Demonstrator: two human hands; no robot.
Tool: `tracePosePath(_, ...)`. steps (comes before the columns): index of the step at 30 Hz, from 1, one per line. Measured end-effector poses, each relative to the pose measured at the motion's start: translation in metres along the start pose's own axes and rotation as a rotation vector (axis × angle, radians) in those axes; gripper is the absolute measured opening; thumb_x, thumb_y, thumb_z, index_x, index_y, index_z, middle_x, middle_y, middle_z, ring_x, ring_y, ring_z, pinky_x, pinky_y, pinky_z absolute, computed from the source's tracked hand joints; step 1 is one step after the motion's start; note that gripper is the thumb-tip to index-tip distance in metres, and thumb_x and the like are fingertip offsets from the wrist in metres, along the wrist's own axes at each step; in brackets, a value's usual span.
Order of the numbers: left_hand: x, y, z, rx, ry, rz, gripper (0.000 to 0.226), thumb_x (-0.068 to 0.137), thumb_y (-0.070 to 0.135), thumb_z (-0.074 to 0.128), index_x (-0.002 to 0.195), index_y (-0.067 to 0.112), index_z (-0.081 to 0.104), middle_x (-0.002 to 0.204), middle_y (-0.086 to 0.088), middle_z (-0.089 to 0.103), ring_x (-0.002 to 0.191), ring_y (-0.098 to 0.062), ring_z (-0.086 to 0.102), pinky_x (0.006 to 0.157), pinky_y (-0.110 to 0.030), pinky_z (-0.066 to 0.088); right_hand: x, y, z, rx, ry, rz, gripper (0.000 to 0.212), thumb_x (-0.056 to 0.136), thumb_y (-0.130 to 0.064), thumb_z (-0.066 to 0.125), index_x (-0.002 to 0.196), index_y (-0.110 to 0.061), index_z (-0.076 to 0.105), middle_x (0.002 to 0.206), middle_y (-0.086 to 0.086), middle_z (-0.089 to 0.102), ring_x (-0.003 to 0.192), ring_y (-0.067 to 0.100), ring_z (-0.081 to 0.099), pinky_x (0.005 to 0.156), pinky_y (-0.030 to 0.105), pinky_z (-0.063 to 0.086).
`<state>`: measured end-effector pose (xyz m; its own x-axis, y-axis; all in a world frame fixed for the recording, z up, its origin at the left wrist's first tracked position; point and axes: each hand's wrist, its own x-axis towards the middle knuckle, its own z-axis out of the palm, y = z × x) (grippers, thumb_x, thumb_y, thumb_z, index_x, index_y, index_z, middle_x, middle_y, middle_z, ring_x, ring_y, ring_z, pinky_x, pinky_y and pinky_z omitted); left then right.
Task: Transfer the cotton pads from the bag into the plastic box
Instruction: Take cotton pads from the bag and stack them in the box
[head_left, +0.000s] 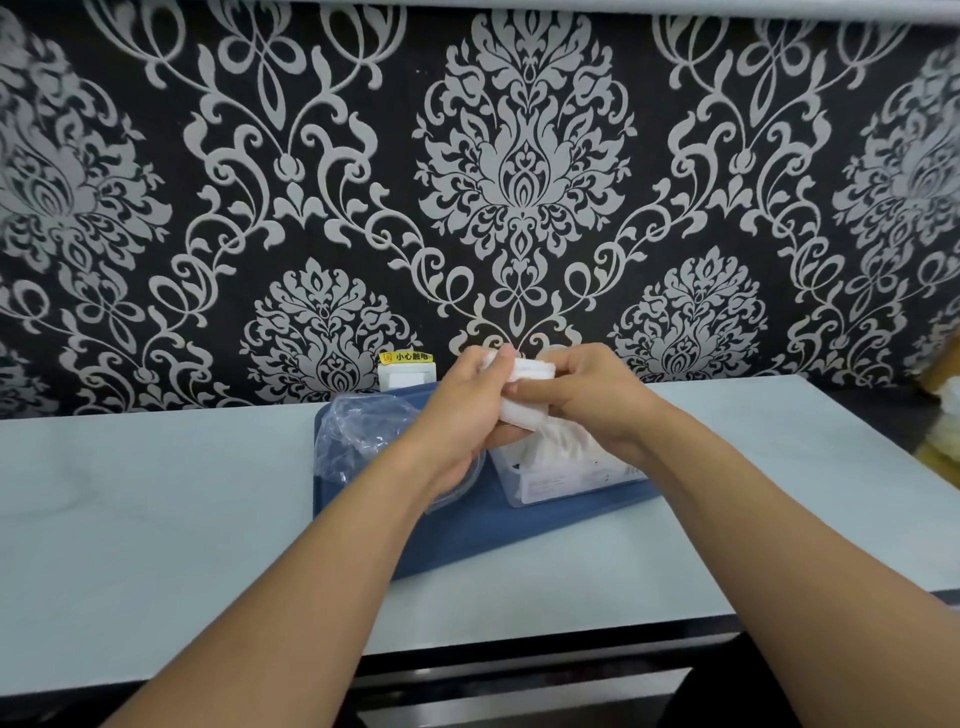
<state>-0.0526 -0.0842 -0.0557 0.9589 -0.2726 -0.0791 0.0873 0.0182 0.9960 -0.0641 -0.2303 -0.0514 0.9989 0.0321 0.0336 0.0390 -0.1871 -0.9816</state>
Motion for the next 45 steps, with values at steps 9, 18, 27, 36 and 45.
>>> tracePosePath(9, 0.008, -0.005, -0.033, 0.648, 0.193, 0.328, 0.015, 0.088, 0.013, 0.061, 0.100, 0.022, 0.063, 0.094, 0.009, 0.066, 0.079, -0.016, 0.062, 0.069, -0.032, 0.051, 0.001, -0.015, -0.018, 0.422, -0.131, 0.469, 0.025, 0.086, -0.008, 0.053, 0.110, -0.008, 0.056, 0.122, 0.027, 0.067, 0.098, 0.040, 0.071, 0.056, 0.027, 0.053)
tracePosePath(18, 0.013, -0.017, -0.026, 0.612, -0.117, 0.055, 0.031, 0.091, 0.001, 0.055, 0.116, 0.020, 0.052, 0.115, -0.002, 0.059, 0.052, -0.016, 0.059, 0.037, -0.019, 0.037, 0.013, -0.015, 0.007, -0.430, -0.151, 0.504, 0.006, 0.087, -0.018, 0.056, 0.088, -0.013, 0.056, 0.050, 0.001, 0.059, 0.032, 0.009, 0.043, 0.035, 0.013, 0.019)
tracePosePath(27, 0.017, -0.034, -0.020, 1.002, -0.146, 0.261, 0.036, 0.096, 0.025, 0.053, 0.132, 0.023, 0.048, 0.113, 0.007, 0.063, 0.071, -0.006, 0.053, 0.075, -0.033, 0.046, 0.016, -0.008, 0.014, -0.915, -0.108, 0.402, 0.028, 0.083, -0.020, 0.073, 0.072, -0.010, 0.049, 0.036, -0.001, 0.043, 0.027, 0.013, 0.035, 0.037, 0.013, 0.028)
tracePosePath(36, 0.023, -0.041, -0.015, 0.923, -0.062, 0.279, 0.024, 0.097, 0.015, 0.055, 0.121, 0.022, 0.053, 0.098, 0.006, 0.062, 0.075, -0.008, 0.054, 0.068, -0.024, 0.044, 0.016, 0.000, 0.021, -1.048, -0.082, 0.373, 0.033, 0.074, -0.031, 0.080, 0.074, -0.012, 0.053, 0.061, 0.000, 0.059, 0.054, 0.013, 0.056, 0.055, 0.023, 0.045)
tracePosePath(45, 0.031, -0.038, -0.018, 0.839, 0.003, 0.200, 0.033, 0.083, 0.001, 0.062, 0.109, 0.021, 0.059, 0.096, 0.005, 0.065, 0.083, -0.014, 0.059, 0.076, -0.035, 0.053, 0.010, -0.008, 0.032, -1.154, -0.258, 0.344, 0.024, 0.097, -0.020, 0.048, 0.074, -0.013, 0.045, 0.070, 0.003, 0.053, 0.057, 0.016, 0.051, 0.056, 0.025, 0.042)
